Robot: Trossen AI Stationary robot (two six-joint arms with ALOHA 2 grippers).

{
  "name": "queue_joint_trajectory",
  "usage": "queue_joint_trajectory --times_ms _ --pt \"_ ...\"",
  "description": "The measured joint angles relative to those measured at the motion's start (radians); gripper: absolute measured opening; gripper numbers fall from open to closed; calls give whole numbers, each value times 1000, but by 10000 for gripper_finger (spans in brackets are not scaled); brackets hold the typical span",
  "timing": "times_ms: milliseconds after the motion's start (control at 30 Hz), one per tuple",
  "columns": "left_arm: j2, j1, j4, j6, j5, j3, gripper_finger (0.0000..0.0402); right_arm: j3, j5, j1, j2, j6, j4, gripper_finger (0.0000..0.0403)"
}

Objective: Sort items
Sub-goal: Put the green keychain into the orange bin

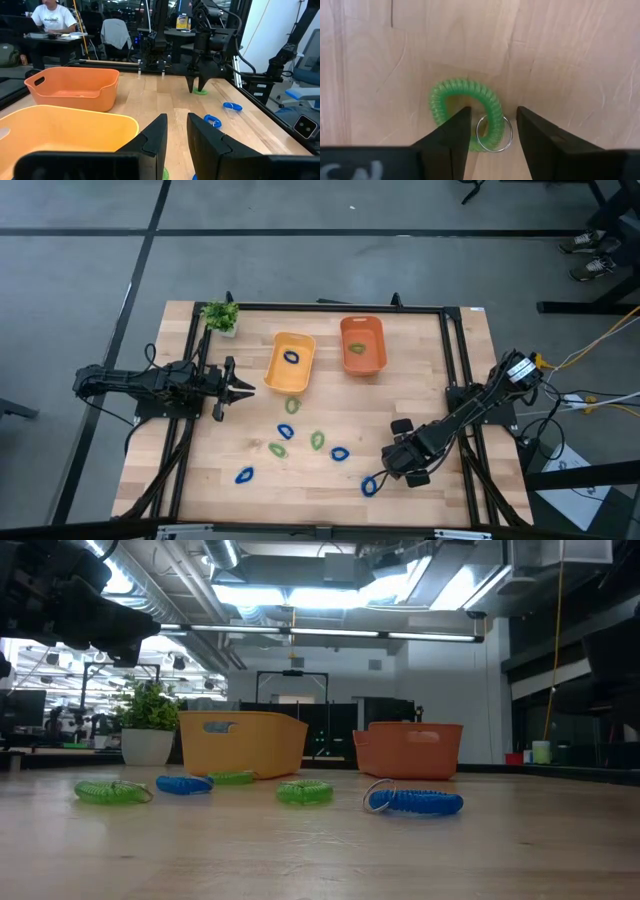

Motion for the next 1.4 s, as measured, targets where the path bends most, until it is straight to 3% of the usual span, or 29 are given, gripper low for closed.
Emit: queue_joint_trajectory --times_ms 500,900,1267,1400 --pt "0 0 0 0 0 0 70 -2 76 2 3 7 6 15" --pt "0 0 0 0 0 0 70 -3 174 -11 5 35 13 15" --pt "0 0 0 0 0 0 70 -4 190 -115 -8 -51 5 14" --pt "0 0 0 0 0 0 70 -9 249 -162 -50 -56 -5 15"
